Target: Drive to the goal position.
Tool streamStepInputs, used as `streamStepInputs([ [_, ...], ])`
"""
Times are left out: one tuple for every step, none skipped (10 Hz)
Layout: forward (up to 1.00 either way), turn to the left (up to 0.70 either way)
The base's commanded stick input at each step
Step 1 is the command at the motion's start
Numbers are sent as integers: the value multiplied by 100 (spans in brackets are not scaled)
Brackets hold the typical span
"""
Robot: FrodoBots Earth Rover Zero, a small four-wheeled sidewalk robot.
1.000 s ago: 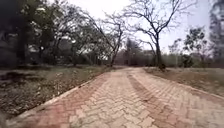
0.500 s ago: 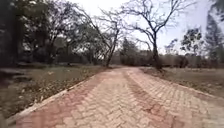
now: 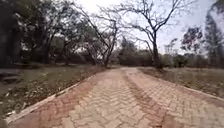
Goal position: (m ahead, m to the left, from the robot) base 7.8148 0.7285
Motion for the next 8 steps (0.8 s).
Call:
streamStepInputs([
  [70,0],
  [70,0],
  [70,0],
  [70,0],
  [70,0],
  [70,0],
  [70,0],
  [70,0],
])
